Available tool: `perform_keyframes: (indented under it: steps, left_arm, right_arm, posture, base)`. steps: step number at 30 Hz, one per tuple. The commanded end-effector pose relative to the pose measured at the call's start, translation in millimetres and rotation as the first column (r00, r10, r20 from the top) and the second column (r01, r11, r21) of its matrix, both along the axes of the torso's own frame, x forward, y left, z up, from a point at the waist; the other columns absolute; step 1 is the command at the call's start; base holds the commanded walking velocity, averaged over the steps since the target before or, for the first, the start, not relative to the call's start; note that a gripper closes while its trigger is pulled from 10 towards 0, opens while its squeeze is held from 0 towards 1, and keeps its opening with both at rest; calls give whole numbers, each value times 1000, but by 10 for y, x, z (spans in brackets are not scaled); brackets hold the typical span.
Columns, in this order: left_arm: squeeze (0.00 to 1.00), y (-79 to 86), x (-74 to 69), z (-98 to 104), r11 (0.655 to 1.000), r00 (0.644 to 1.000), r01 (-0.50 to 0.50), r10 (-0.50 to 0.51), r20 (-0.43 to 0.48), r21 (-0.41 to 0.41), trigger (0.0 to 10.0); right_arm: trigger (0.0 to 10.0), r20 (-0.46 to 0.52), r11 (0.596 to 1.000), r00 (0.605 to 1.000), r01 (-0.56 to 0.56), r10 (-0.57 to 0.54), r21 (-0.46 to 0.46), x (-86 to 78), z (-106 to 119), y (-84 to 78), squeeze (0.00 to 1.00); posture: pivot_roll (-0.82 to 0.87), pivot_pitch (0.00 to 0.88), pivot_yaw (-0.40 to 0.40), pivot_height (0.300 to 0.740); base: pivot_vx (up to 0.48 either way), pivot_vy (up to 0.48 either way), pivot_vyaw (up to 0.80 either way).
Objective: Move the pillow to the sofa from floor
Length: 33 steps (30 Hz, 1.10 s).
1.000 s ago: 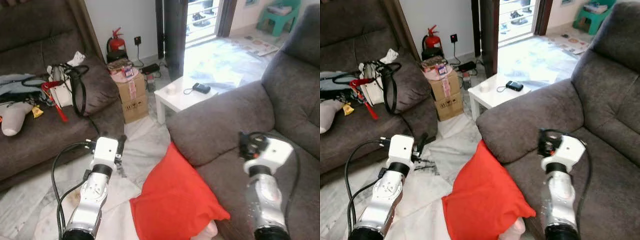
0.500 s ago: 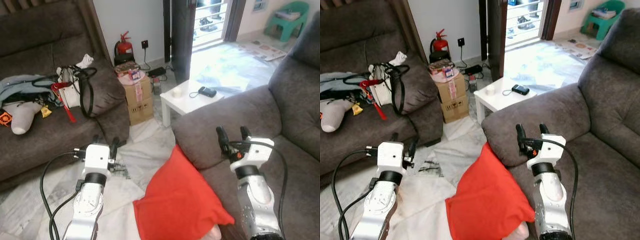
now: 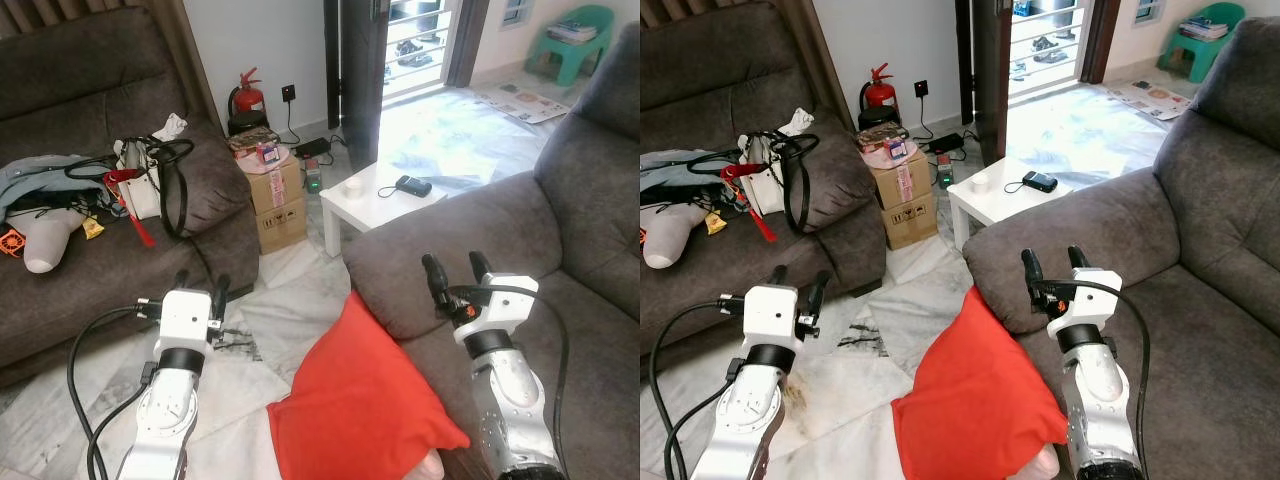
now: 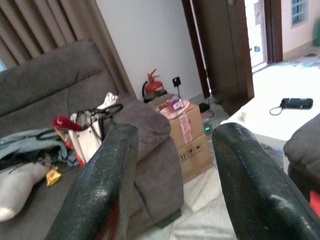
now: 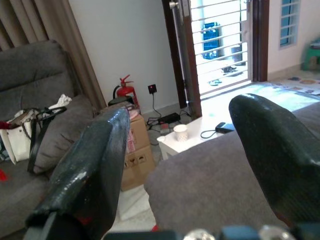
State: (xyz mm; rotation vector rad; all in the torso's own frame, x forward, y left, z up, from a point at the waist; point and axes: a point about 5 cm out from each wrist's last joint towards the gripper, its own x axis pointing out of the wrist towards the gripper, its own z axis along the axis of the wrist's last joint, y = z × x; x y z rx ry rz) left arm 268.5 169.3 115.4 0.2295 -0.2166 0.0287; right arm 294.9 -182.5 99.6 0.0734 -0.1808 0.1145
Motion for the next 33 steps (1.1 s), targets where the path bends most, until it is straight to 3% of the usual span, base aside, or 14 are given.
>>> perform_keyframes:
  steps: [1, 19, 28, 33]
  left_arm:
    - [0, -14, 57, 12, 1000, 1000, -13, 13, -3, -11, 10000]
    - [0, -73, 74, -12, 1000, 1000, 10, -10, -21, -7, 10000]
    - [0, -87, 77, -20, 1000, 999, 16, -16, -28, -9, 10000]
    - [0, -94, 82, -20, 1000, 999, 18, -18, -30, -9, 10000]
  right_arm:
    - [10000, 11, 1000, 1000, -7, 7, 3, 36, 54, 58, 0]
    - [10000, -25, 1000, 1000, -8, 8, 0, 68, 30, 90, 0]
    - [10000, -32, 1000, 999, -14, 14, -6, 78, 32, 93, 0]
    - [10000, -21, 1000, 1000, -17, 17, -10, 71, 35, 97, 0]
  posture:
    - [-92, 0, 76, 740]
    - [-81, 22, 75, 740]
    - [-82, 37, 71, 675]
    - [-82, 39, 69, 670]
  base:
    - [0, 0, 0]
    - [0, 0, 0]
    - [0, 0, 0]
    - [0, 0, 0]
